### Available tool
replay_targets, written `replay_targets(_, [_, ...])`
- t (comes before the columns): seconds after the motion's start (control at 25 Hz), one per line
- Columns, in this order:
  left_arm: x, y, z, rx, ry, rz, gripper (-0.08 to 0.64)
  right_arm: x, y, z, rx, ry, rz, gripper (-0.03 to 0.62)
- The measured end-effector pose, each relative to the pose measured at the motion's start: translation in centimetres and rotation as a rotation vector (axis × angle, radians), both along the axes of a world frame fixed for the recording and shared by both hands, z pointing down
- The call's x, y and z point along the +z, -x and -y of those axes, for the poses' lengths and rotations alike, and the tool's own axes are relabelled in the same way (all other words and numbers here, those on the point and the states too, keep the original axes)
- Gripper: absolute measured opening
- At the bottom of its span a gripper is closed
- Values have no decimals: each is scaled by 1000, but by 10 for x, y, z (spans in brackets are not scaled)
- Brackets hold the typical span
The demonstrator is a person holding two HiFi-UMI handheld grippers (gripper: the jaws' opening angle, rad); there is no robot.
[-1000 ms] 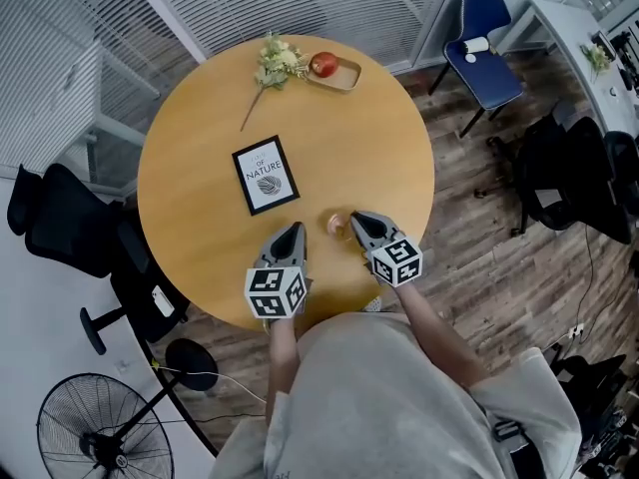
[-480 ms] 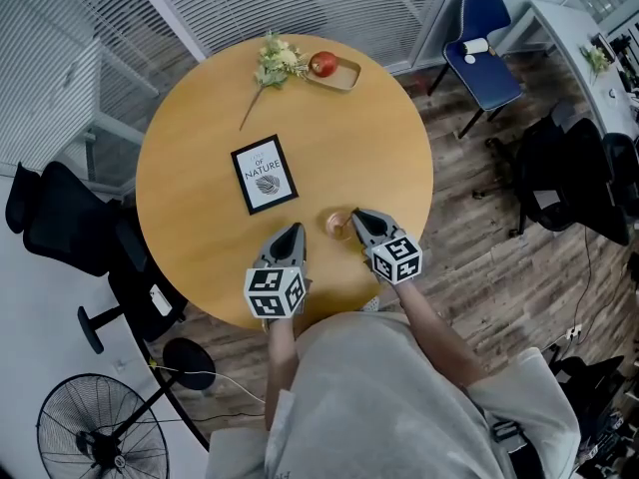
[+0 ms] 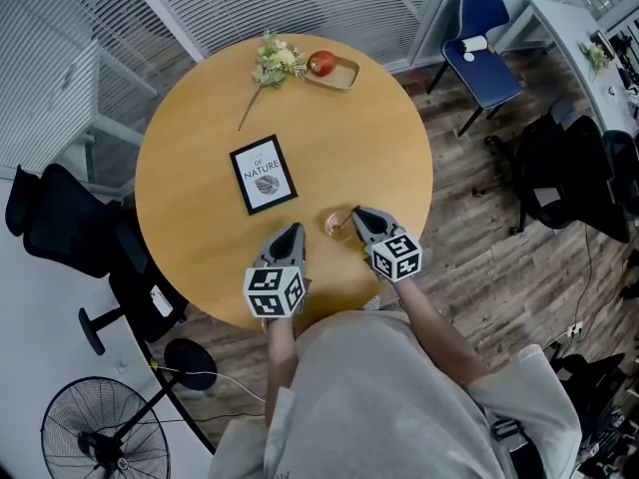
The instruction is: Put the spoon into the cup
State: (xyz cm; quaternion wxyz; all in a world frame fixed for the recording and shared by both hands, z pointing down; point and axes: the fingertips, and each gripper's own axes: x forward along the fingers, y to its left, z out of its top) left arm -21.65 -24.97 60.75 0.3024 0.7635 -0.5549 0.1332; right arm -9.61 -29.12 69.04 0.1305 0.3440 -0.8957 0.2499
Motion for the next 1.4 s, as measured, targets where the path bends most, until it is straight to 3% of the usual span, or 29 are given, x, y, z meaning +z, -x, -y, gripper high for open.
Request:
replay_targets(0.24, [-1,-4,2,9,-2,2,9,3,0,1,-11,9,-8,11])
replay_targets(0.36, [-3,-4,0,8,-6,3,9,4,0,-1,-10,18,-12,63])
replay_targets(0.8, [-12,-26,-28,14,-27,13,9,-12,-20,-24,18,55,18,71])
replay_targets(1.0, [-17,-38,-49,14,-34,33,9,-19,-30,-42,0,91,-17,71])
replay_targets(1.4, [-2,-67,-92,18,-10,50,9,-46,-50,-84,-25,54,-2,71])
